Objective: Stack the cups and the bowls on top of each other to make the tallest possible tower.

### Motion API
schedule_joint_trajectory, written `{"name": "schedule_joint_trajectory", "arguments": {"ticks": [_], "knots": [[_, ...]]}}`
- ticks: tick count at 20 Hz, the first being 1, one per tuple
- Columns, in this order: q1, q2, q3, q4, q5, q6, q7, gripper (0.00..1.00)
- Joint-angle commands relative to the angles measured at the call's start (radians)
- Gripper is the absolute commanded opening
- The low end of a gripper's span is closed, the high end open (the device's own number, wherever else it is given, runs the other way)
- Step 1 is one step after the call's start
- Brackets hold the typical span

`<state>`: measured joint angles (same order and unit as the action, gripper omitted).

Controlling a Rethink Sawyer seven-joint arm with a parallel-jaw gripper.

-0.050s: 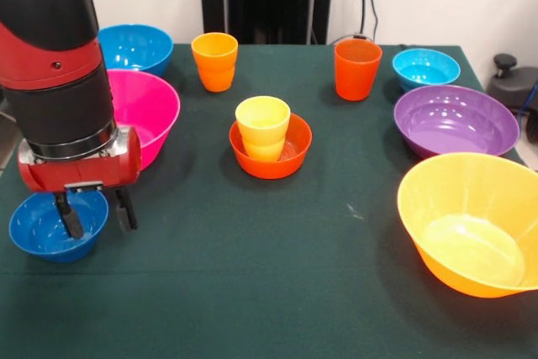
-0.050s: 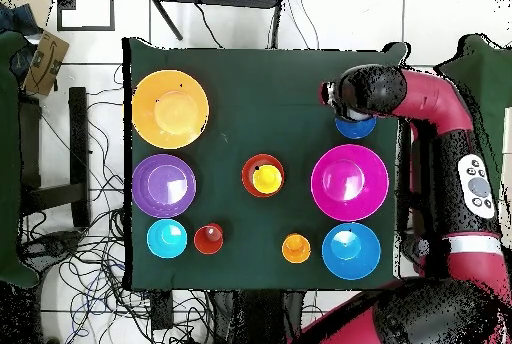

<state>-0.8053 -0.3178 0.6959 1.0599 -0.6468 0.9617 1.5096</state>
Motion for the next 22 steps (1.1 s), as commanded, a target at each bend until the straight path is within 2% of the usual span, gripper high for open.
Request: {"name": "schedule_joint_trajectory", "arguments": {"ticks": [1,10,14,22], "knots": [[-0.004,-0.028,-0.024,0.027,-0.081,0.027,-0.356,1.0],[-0.073,-0.024,-0.038,0.127,-0.082,0.025,-0.41,1.0],[-0.092,-0.041,-0.053,0.174,-0.104,0.012,-0.399,1.0],[-0.114,-0.032,-0.043,0.207,-0.121,0.046,-0.442,1.0]]}}
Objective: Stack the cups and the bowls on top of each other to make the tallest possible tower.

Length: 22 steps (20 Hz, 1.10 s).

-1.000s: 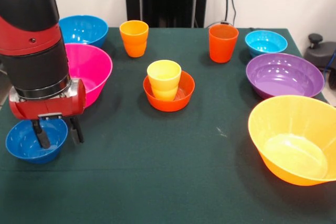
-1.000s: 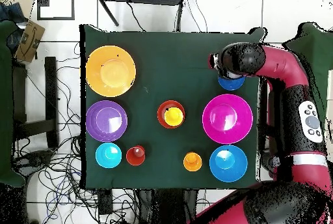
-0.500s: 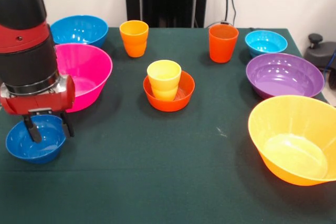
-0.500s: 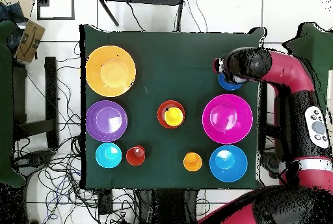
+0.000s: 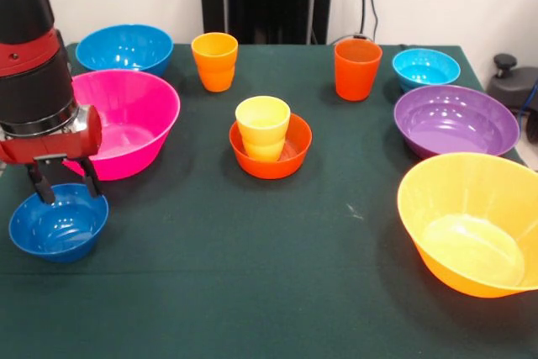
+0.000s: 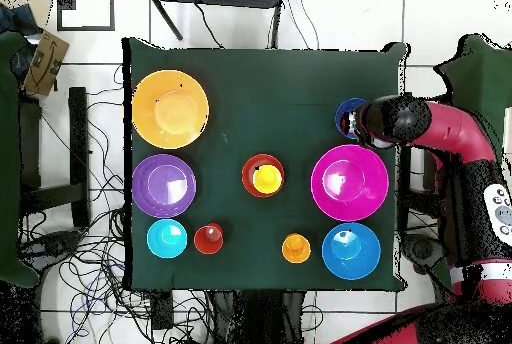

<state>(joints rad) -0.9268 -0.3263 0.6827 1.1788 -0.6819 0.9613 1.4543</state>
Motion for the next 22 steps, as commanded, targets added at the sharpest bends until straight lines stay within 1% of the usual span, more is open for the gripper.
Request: {"name": "schedule_joint_trajectory", "arguments": {"ticks": [1,6,12,16,19,22], "knots": [[0.004,-0.02,-0.022,0.095,-0.083,0.038,-0.384,1.0],[-0.016,-0.016,0.002,0.148,-0.07,0.004,-0.369,1.0],[-0.022,-0.009,0.023,0.162,-0.061,0.014,-0.38,1.0],[-0.022,-0.002,0.028,0.161,-0.086,-0.037,-0.371,1.0],[-0.035,0.021,0.043,0.15,-0.107,-0.092,-0.389,1.0],[-0.057,0.042,0.059,0.144,-0.121,-0.125,-0.421,1.0]]}}
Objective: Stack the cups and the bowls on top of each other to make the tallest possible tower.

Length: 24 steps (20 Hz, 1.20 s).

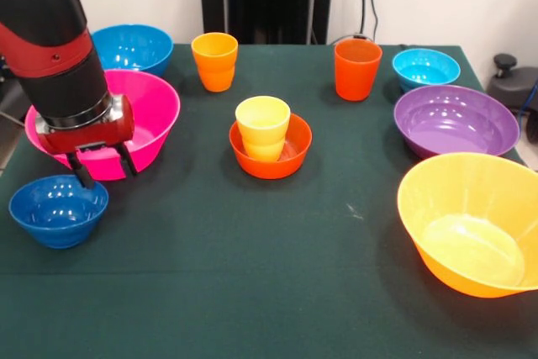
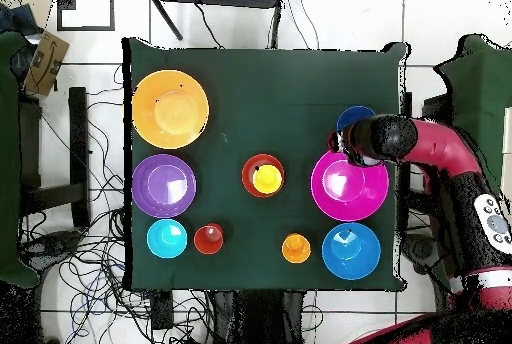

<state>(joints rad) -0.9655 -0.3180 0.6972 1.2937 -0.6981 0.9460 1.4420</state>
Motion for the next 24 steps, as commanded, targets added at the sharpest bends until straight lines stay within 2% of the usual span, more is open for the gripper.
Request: {"name": "schedule_joint_trajectory", "arguments": {"ticks": [1,8,24], "knots": [[-0.022,0.039,0.048,0.027,-0.107,-0.114,-0.415,1.0],[-0.041,0.035,0.059,0.049,-0.117,-0.147,-0.391,1.0],[-0.026,0.042,0.052,0.06,-0.117,-0.157,-0.386,1.0]]}}
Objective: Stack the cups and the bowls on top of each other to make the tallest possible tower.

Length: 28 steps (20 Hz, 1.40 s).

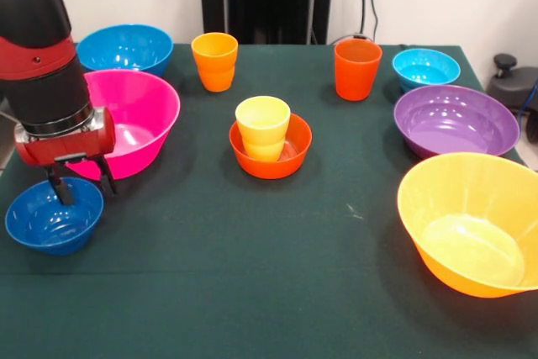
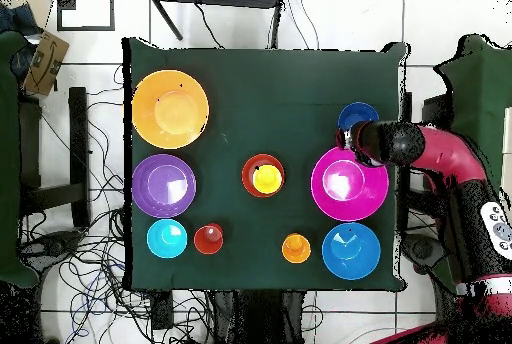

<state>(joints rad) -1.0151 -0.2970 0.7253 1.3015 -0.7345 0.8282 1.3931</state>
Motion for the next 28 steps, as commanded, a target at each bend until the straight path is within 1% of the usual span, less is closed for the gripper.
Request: {"name": "schedule_joint_trajectory", "arguments": {"ticks": [1,5,6,9,13,17,23,28], "knots": [[0.023,0.023,0.025,0.053,-0.081,-0.041,-0.338,1.0],[0.019,0.029,0.029,0.053,-0.09,-0.059,-0.339,1.0],[0.017,0.029,0.027,0.057,-0.093,-0.061,-0.334,0.0],[0.018,0.022,0.024,0.063,-0.097,-0.073,-0.319,0.0],[0.024,-0.004,0.014,0.088,-0.106,-0.105,-0.268,0.0],[0.034,-0.11,0.01,0.164,-0.084,-0.104,-0.201,0.0],[0.081,-0.299,0.037,0.251,0.027,0.024,-0.112,0.0],[0.153,-0.454,0.004,0.252,0.1,0.155,-0.051,0.0]]}}
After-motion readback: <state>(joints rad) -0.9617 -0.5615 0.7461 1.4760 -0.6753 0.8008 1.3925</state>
